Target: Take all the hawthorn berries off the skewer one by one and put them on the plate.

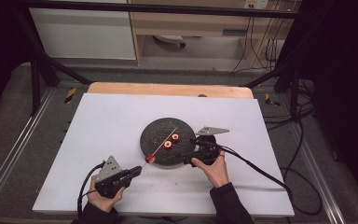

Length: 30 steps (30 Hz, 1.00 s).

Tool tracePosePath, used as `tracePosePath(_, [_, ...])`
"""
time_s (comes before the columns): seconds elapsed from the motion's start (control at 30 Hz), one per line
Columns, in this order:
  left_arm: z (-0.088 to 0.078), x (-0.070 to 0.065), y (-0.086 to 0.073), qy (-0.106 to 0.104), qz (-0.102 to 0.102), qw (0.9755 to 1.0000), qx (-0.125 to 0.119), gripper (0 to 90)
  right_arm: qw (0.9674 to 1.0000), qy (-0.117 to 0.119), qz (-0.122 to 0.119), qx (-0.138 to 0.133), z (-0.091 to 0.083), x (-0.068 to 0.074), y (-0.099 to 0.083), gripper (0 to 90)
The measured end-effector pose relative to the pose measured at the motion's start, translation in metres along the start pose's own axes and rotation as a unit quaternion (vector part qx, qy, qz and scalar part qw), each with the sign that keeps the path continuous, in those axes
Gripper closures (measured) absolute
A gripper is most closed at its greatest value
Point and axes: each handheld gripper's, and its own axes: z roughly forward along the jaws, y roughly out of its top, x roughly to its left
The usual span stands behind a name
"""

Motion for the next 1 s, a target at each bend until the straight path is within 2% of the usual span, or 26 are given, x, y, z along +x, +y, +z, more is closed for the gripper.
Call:
tracePosePath(0.3, [0.002, -0.002, 0.0, -0.002, 0.003, 1.0, 0.002, 88.1, 0.9998, 0.018, 0.004, -0.011, 0.001, 0.012, -0.002, 5.7])
tracePosePath(0.8, [0.001, -0.002, 0.0, -0.002, 0.003, 1.0, 0.001, 88.1, 0.9989, 0.046, 0.01, -0.004, 0.025, 0.034, -0.002, 7.2])
tracePosePath(1.0, [0.002, -0.003, 0.001, -0.001, 0.004, 1.0, -0.001, 88.1, 0.9981, 0.06, 0.012, 0.005, 0.035, 0.041, -0.003, 12.5])
